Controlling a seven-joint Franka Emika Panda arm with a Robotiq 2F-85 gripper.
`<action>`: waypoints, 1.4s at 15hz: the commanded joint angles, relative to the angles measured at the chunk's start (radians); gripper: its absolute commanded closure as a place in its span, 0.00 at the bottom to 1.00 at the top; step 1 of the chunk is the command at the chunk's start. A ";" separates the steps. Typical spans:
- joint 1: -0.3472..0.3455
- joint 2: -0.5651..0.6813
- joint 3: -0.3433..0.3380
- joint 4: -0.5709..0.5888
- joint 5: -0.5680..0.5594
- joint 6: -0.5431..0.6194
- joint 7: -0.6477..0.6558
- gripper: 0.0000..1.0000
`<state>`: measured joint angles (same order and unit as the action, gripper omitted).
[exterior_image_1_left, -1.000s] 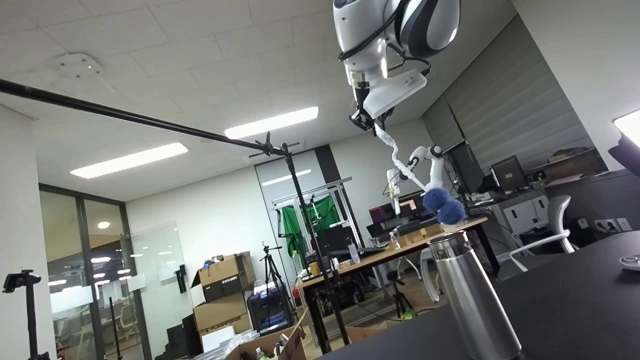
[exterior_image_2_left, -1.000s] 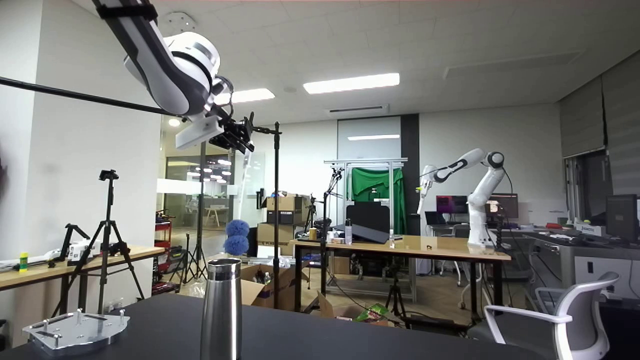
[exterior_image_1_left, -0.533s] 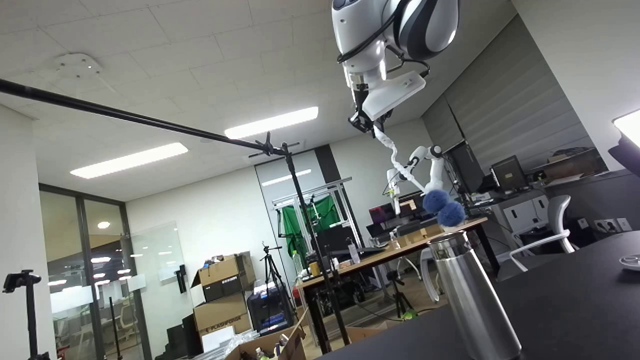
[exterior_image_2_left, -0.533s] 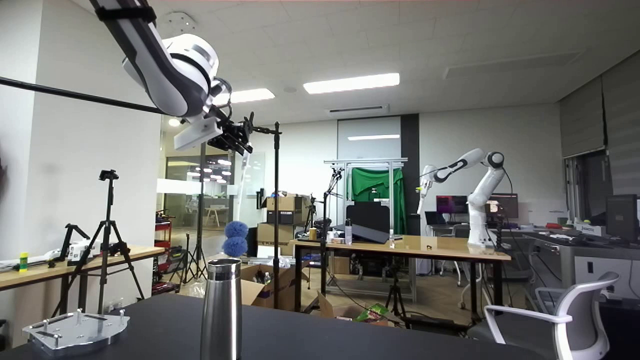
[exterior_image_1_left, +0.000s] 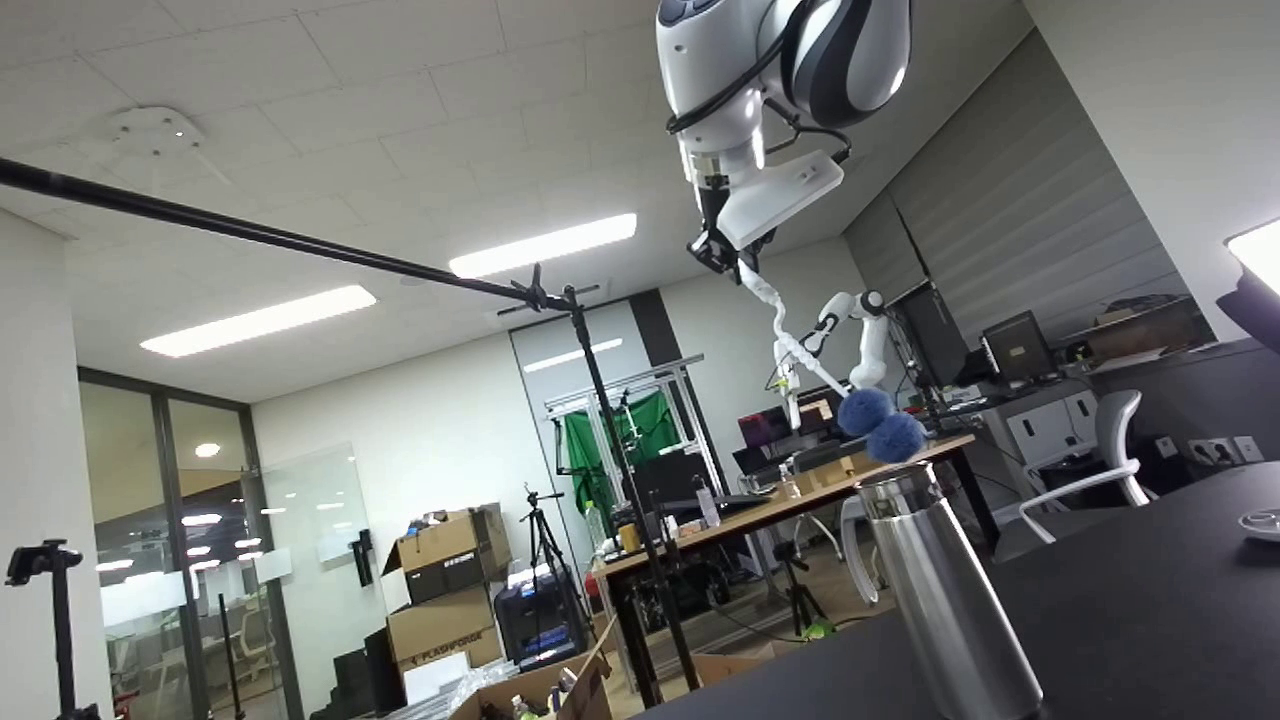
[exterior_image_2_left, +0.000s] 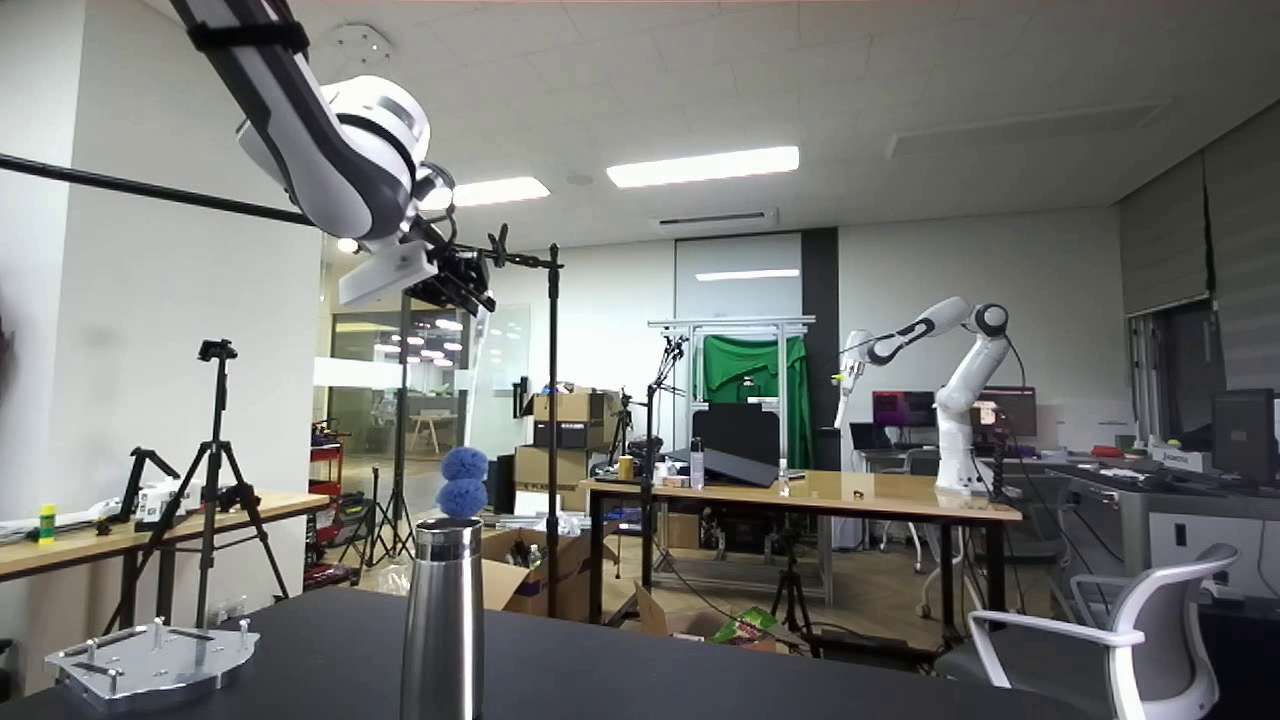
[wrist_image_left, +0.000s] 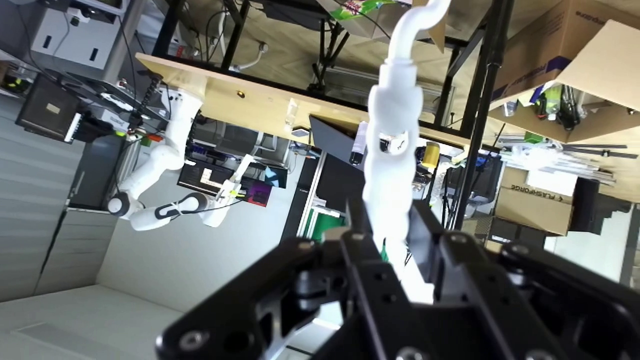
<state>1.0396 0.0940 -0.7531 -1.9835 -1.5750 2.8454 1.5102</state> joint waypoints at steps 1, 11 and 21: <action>-0.008 0.039 -0.004 0.038 -0.046 0.044 0.080 0.94; -0.023 0.120 -0.007 0.076 -0.078 0.116 0.171 0.94; -0.050 0.143 -0.009 0.074 -0.133 0.129 0.237 0.94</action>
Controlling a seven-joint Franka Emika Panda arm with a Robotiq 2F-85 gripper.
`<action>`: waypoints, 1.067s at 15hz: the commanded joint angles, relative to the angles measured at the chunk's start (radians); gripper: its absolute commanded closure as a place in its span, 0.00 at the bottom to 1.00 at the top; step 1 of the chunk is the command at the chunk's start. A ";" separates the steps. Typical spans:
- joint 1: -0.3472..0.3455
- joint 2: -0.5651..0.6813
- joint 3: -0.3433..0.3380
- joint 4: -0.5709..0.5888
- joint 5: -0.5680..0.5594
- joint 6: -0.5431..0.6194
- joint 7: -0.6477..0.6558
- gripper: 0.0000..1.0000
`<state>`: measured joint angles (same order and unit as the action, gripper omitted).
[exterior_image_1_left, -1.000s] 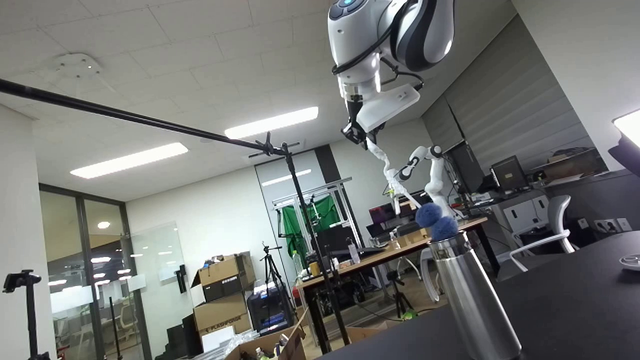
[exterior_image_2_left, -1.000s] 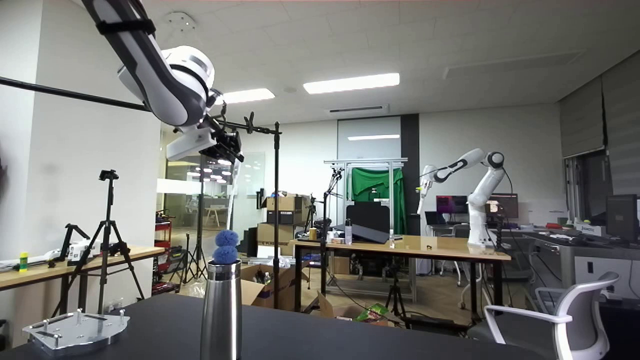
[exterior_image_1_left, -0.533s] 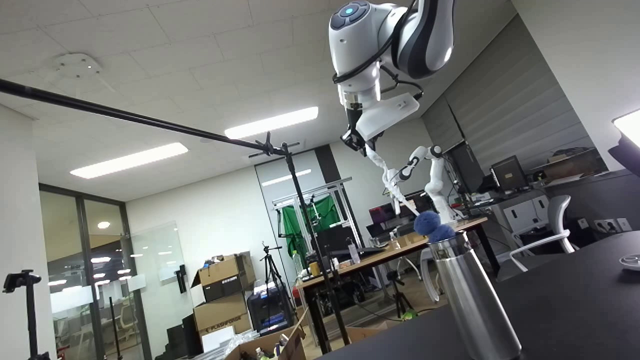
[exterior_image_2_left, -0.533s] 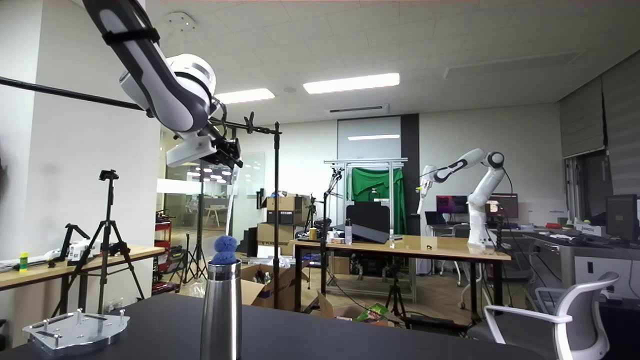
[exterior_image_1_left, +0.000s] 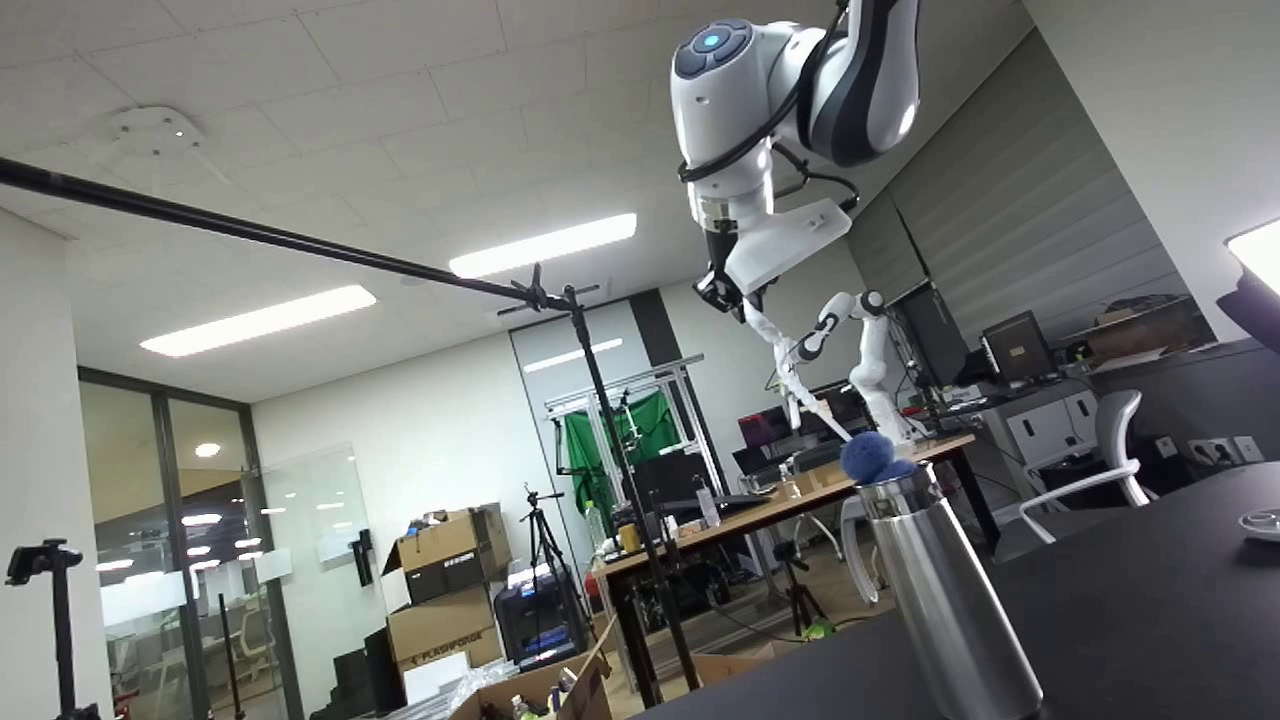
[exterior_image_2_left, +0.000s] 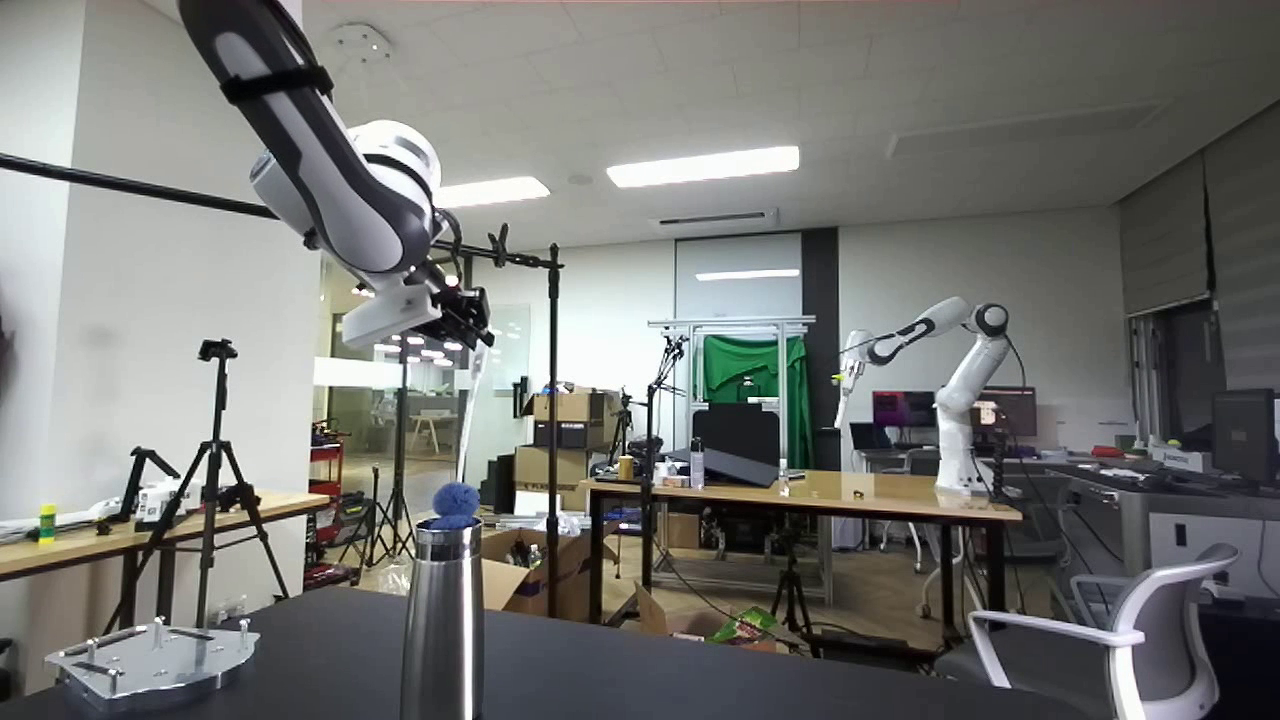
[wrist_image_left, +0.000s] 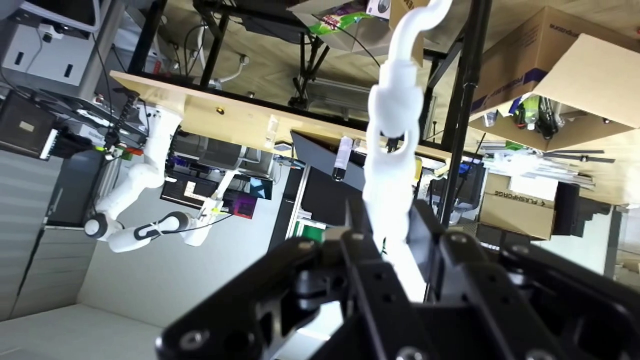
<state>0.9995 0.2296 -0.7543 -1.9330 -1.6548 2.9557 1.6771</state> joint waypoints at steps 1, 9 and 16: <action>-0.011 0.003 -0.008 0.021 -0.059 0.018 0.075 0.94; -0.020 0.003 -0.003 0.006 -0.120 0.023 0.130 0.94; -0.014 0.007 -0.001 -0.010 -0.076 0.010 0.070 0.75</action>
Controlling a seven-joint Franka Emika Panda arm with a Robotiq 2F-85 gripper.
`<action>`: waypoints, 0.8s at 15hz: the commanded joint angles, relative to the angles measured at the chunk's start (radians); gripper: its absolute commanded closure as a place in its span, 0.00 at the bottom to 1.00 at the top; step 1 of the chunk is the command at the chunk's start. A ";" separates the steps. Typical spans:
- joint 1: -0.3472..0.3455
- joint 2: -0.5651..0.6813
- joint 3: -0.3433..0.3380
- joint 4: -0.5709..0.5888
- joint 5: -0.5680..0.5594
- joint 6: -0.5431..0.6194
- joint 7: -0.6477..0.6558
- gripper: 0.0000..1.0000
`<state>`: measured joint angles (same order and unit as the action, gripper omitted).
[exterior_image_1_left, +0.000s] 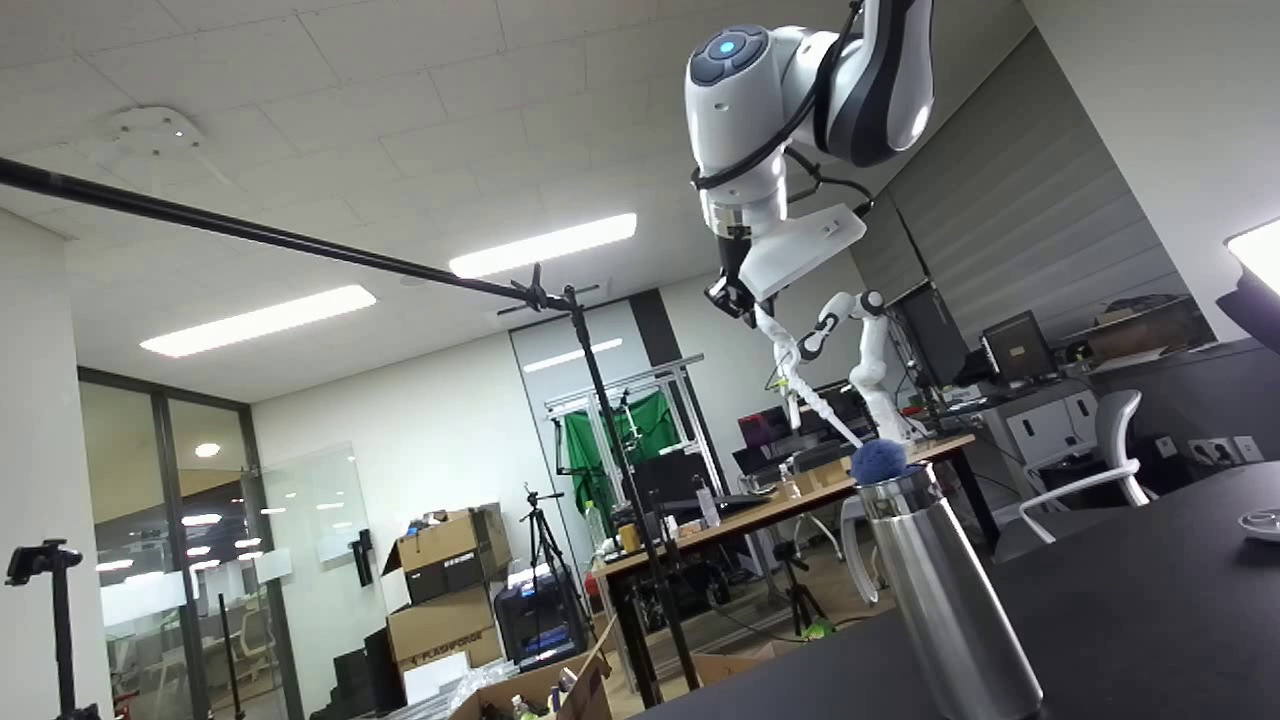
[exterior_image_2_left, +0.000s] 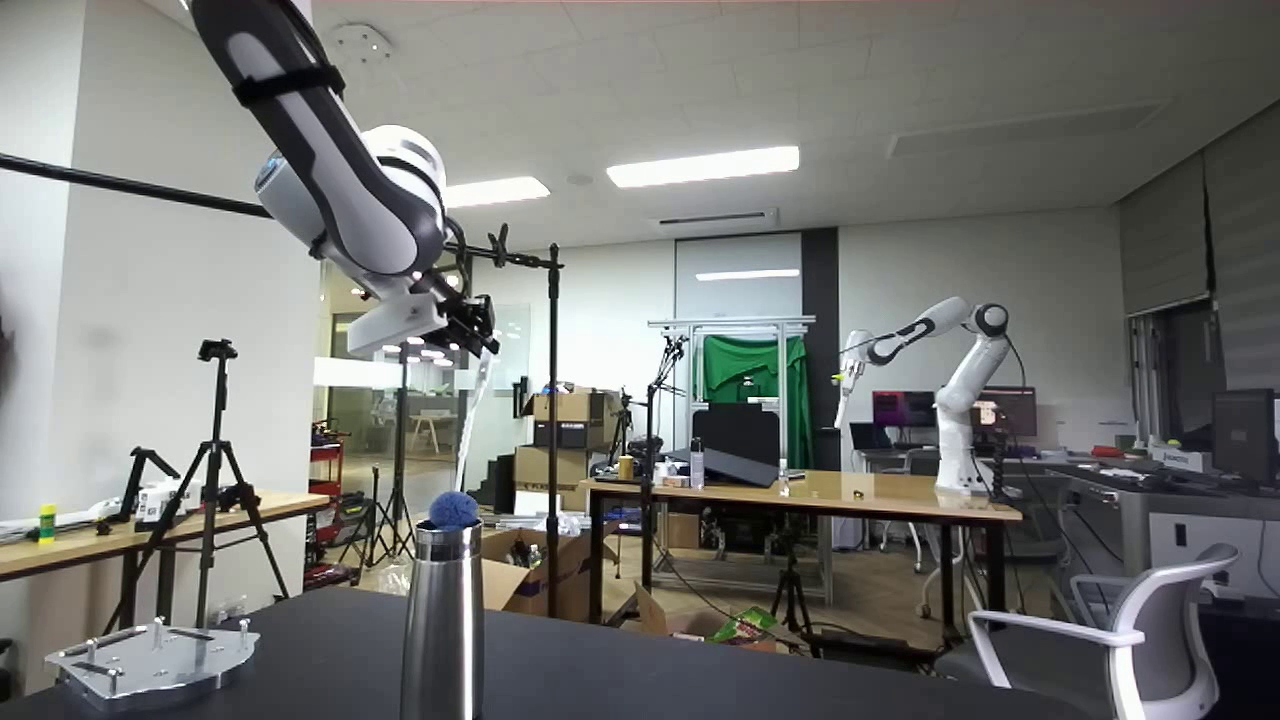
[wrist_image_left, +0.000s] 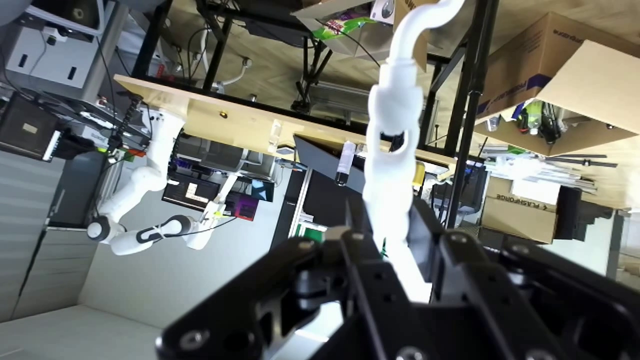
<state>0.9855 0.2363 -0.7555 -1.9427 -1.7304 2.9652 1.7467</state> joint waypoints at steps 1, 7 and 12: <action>0.000 0.000 0.000 0.000 0.000 0.000 0.000 0.75; 0.034 -0.025 0.005 -0.012 -0.088 -0.072 0.065 0.94; 0.066 -0.026 0.017 -0.028 -0.191 -0.141 0.148 0.94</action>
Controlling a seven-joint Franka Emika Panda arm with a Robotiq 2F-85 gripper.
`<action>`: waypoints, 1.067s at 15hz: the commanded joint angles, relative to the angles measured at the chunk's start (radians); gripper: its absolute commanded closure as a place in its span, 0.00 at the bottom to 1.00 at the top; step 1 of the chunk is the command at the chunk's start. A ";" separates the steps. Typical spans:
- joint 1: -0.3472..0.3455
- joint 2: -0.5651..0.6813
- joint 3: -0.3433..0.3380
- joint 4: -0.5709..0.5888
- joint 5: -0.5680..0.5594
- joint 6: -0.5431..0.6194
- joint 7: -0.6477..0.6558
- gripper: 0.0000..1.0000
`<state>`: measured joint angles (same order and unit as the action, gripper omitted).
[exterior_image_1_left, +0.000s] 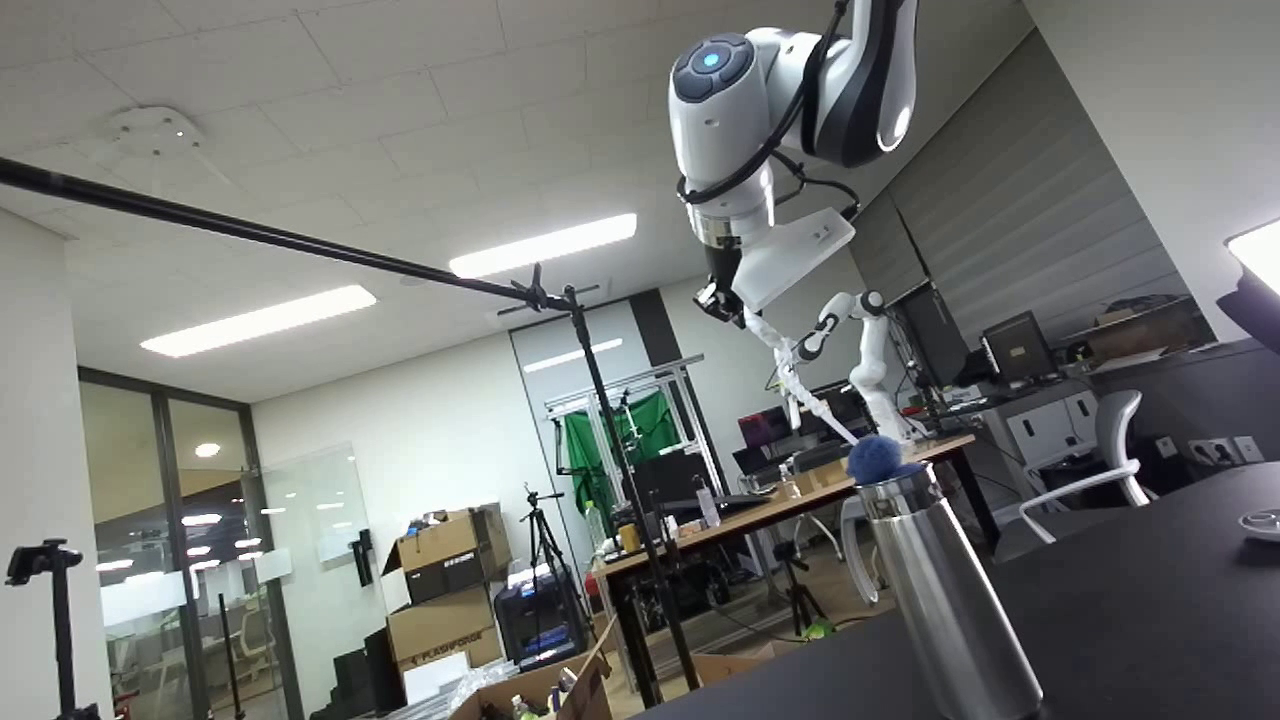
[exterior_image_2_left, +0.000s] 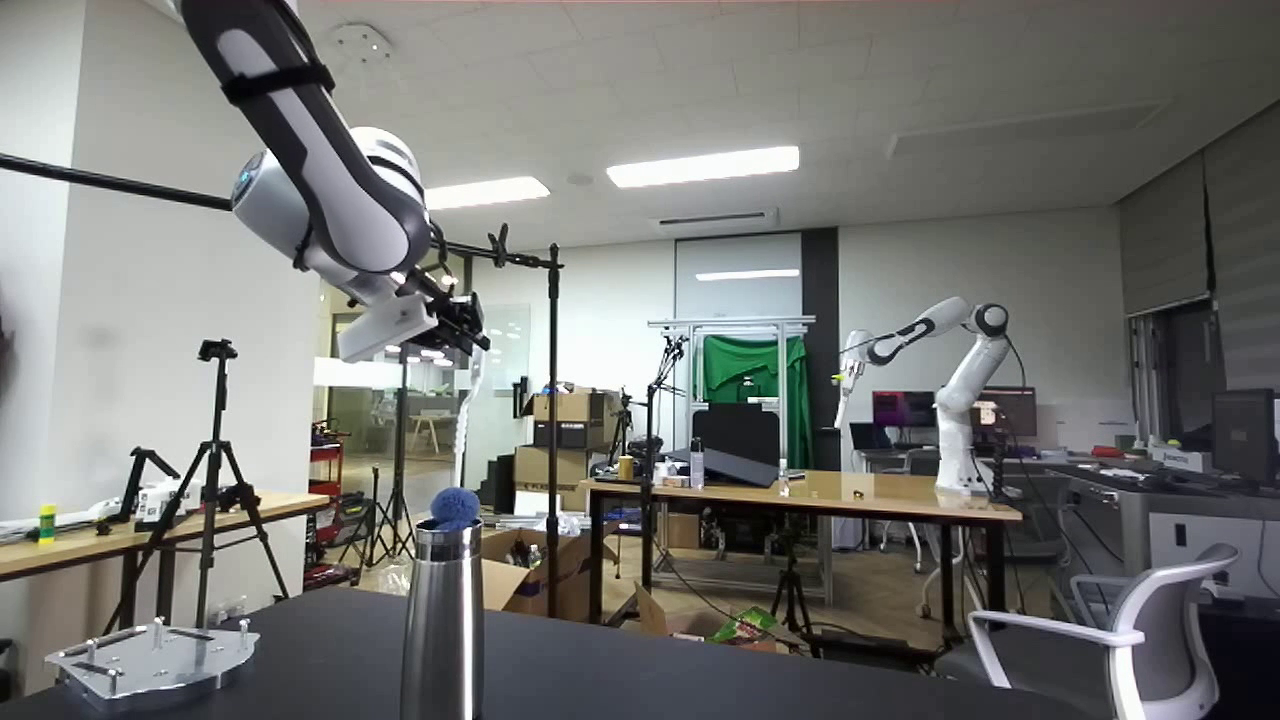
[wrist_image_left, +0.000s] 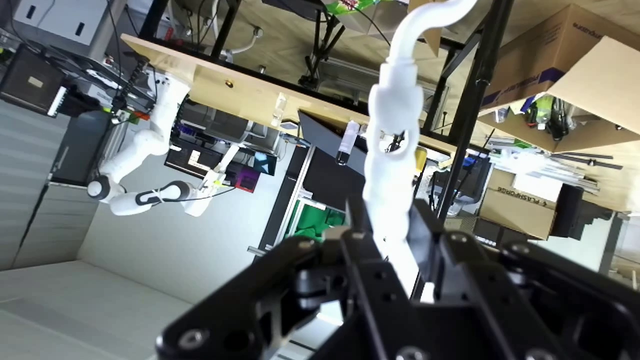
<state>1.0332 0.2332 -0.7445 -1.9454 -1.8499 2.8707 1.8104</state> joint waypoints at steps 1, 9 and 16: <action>0.020 -0.022 0.008 -0.029 -0.083 -0.051 0.098 0.94; 0.011 -0.010 0.023 -0.042 -0.213 -0.065 0.275 0.94; -0.009 0.009 0.027 -0.055 -0.273 -0.060 0.380 0.94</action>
<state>1.0340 0.2422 -0.7268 -1.9955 -2.0696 2.8288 2.0966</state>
